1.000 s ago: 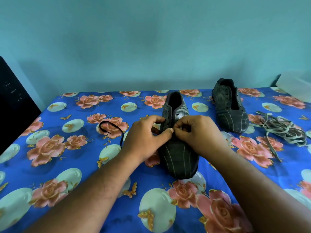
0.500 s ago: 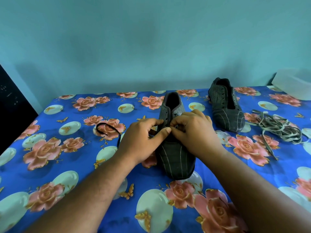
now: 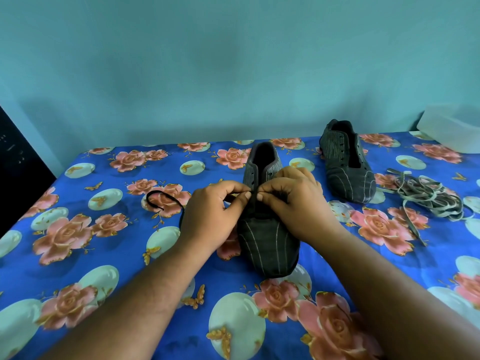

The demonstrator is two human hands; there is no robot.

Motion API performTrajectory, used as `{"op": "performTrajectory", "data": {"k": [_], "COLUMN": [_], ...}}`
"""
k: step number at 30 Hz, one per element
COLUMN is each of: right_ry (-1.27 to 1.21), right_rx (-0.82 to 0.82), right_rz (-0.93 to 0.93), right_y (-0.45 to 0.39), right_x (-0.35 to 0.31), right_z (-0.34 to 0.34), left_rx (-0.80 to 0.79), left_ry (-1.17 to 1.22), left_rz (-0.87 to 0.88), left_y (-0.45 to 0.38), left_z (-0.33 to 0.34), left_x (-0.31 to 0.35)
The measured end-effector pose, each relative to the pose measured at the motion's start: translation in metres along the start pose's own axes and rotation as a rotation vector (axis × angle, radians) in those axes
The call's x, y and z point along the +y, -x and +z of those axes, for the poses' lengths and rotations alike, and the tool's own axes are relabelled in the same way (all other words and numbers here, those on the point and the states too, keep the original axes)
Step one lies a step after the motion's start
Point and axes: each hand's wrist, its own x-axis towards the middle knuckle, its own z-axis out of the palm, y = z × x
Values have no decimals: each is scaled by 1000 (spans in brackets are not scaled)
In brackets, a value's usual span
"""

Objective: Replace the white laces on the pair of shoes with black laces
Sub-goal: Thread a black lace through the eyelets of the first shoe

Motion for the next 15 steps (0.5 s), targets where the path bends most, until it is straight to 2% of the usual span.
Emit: {"op": "performTrajectory", "data": {"k": [5,11,15], "right_ry": [41,-71,76], "right_rx": [-77,9,-155], "right_rz": [-84,-85,-47], "right_y": [0,-1,0], "right_x": [8,16,20], "right_z": [-9,-14,-13], "left_rx": [10,-2,-2], "left_ry": [34,151,317], "left_rz": [-43,-140,-277], "left_y": [0,-1,-4], "left_z": [-1,-3,-7], "left_x": [1,5,3]}}
